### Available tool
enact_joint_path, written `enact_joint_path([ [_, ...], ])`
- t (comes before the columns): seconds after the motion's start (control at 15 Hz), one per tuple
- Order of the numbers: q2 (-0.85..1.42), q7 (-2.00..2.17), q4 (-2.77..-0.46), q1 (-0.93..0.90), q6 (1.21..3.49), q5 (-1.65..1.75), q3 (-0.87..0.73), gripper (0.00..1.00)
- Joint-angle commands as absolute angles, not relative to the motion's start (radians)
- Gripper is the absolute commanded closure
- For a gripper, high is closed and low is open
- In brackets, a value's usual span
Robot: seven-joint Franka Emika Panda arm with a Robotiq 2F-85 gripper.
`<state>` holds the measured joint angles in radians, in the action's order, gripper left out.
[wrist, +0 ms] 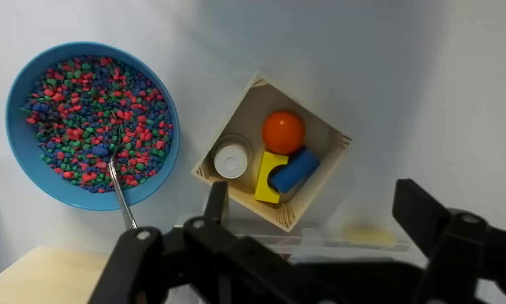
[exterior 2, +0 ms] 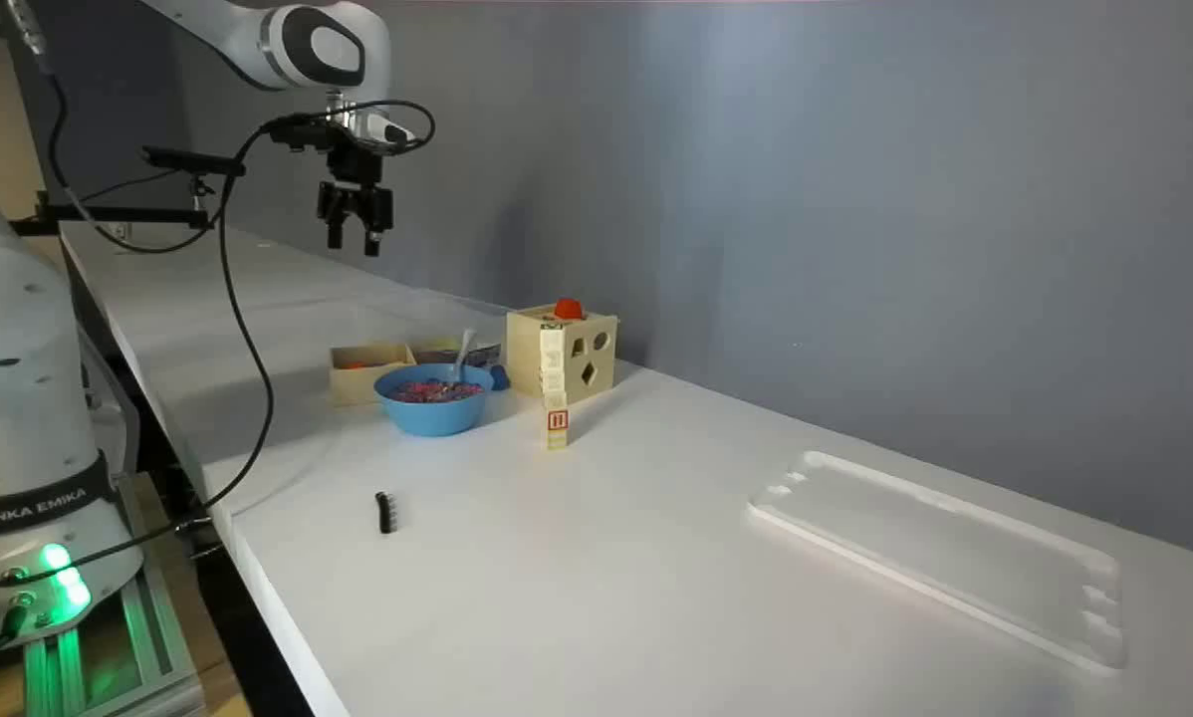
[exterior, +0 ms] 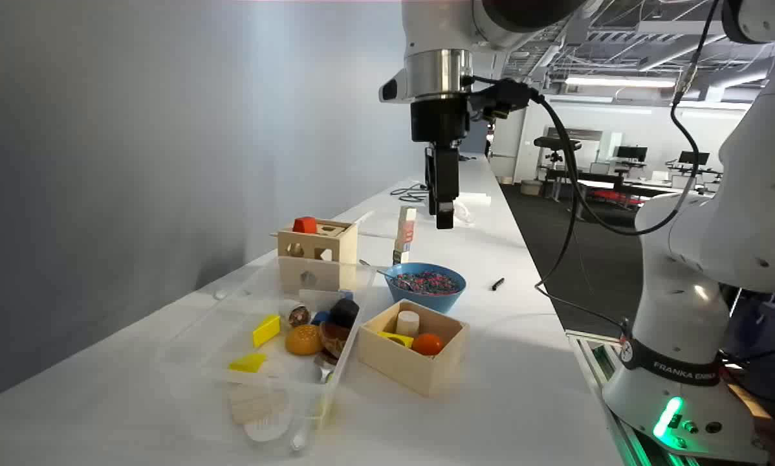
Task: Put the white lid on the transparent bowl
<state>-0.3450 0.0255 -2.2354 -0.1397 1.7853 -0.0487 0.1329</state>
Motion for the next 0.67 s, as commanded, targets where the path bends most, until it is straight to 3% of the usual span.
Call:
enact_joint_path([
  [0.0,-0.344,0.025,-2.233,-0.138,1.783,-0.049,0.135,0.00],
  [0.27,-0.329,0.030,-2.224,-0.135,1.792,-0.056,0.132,0.00],
  [0.6,-0.246,0.064,-2.152,-0.034,1.979,0.082,0.077,0.00],
])
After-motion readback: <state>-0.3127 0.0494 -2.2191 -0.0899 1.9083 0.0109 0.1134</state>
